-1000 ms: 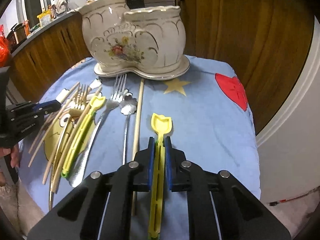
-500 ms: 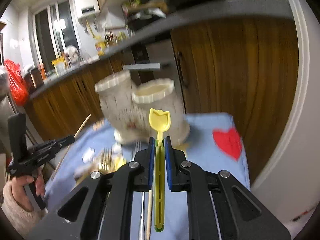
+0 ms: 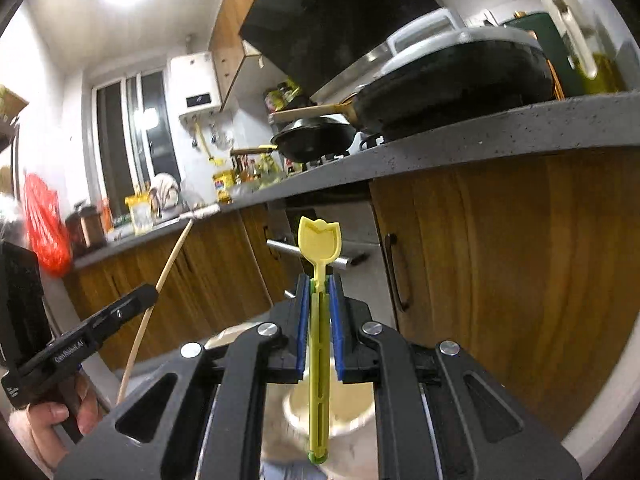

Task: Organize utensils
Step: 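Lift the chopstick into the ceramic holder with the left tool while the right tool drops the yellow spoon in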

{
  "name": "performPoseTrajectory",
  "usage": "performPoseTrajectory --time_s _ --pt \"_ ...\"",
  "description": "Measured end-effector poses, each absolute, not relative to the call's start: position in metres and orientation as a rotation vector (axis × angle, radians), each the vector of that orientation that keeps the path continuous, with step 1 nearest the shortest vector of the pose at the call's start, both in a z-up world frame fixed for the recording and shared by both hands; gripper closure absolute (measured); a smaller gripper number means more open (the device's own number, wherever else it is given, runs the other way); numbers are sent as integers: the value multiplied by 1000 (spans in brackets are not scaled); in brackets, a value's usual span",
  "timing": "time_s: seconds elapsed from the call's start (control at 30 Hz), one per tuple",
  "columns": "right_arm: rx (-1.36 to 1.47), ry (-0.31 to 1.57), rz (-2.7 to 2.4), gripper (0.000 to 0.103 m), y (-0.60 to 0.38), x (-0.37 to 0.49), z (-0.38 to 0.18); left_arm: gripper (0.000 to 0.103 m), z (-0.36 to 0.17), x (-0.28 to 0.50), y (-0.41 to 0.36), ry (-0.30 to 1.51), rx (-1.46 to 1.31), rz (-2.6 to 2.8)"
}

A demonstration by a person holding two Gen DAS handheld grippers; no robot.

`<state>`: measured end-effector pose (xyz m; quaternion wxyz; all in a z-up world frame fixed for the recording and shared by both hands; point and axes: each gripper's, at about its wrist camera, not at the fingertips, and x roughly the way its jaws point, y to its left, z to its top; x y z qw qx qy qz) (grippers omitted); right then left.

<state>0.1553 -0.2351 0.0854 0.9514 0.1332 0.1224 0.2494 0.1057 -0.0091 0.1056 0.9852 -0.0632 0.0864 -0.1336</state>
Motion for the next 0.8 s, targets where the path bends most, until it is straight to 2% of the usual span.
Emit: performPoseTrajectory --time_s 0.4,0.8 --pt "232 276 456 93 -215 197 57 98 99 180 -38 87 -99 -168" --pt "170 386 459 93 -225 167 46 98 73 131 -26 156 -10 -190"
